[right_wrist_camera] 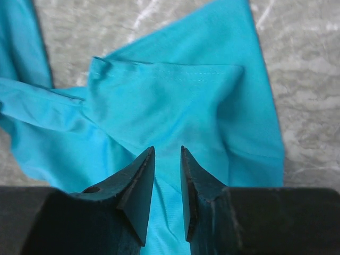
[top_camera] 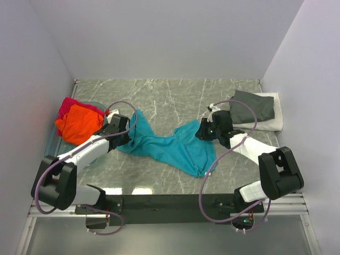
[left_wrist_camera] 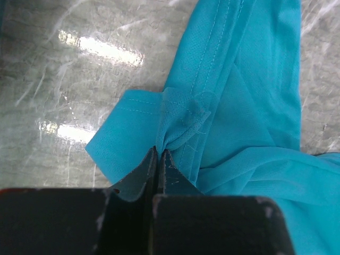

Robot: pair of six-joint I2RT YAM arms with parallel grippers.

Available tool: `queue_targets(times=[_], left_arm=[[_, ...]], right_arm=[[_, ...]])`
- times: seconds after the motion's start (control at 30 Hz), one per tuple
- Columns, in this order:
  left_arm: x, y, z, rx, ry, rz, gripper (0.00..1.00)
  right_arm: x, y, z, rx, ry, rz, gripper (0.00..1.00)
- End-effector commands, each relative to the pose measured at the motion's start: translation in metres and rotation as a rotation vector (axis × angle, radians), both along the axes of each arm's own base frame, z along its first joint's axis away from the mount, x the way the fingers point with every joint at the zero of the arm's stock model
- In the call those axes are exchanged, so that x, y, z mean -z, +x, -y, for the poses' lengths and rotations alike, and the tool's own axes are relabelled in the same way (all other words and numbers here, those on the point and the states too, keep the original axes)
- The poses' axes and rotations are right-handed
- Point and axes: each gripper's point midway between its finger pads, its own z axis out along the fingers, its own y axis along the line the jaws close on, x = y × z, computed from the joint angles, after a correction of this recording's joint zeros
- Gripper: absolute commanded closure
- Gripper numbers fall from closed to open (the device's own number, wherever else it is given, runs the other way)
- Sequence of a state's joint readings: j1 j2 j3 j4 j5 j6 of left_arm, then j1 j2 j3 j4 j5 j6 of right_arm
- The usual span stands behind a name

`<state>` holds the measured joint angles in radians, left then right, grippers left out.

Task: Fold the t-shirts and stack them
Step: Flatten the tshirt out

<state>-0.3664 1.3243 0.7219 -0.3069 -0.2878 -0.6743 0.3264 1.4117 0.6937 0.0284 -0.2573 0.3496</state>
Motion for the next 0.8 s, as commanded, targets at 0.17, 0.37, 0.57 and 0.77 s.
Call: queue_targets(times=[0.17, 0.37, 0.57, 0.77], left_arm=[[-0.002, 0.001, 0.005, 0.009, -0.017, 0.008, 0.99], [-0.010, -0.007, -0.006, -0.020, 0.004, 0.021, 0.99], [-0.009, -0.015, -0.010, -0.033, 0.006, 0.016, 0.99], [-0.012, -0.016, -0.011, -0.037, 0.002, 0.022, 0.99]], right_arm=[[0.013, 0.021, 0.006, 0.037, -0.042, -0.014, 0.60], [0.007, 0.039, 0.005, 0.053, -0.039, -0.002, 0.53], [-0.004, 0.050, 0.025, 0.098, -0.045, 0.023, 0.48], [0.008, 0.053, 0.020, 0.060, -0.009, -0.020, 0.48]])
